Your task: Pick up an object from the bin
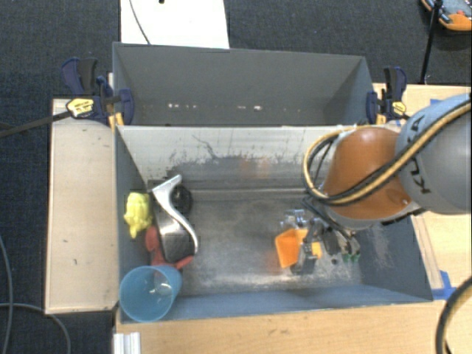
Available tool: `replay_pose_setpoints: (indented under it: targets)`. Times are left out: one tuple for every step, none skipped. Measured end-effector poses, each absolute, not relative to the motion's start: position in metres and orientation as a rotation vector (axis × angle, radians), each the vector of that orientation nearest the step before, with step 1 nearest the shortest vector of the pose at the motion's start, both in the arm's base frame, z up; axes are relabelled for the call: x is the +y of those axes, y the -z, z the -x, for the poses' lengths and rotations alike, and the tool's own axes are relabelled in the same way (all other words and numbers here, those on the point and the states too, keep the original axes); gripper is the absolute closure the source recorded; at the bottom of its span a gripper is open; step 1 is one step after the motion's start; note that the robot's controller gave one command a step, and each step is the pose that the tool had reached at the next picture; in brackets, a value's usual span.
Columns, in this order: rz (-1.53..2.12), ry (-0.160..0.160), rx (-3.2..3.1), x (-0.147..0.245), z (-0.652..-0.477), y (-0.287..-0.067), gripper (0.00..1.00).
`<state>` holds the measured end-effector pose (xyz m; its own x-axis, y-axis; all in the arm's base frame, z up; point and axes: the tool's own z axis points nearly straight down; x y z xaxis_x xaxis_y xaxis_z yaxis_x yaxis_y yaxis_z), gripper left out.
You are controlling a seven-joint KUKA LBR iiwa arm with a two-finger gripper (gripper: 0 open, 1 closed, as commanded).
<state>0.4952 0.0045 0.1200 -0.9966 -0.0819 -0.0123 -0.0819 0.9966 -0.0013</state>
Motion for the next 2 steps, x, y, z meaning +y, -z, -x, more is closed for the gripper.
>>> replay_pose_setpoints:
  targets:
    - [0.225, -0.003, 3.14, 0.0, -0.503, -0.156, 1.0]
    - [0.01, -0.001, 3.142, -0.001, -0.506, -0.222, 1.0]
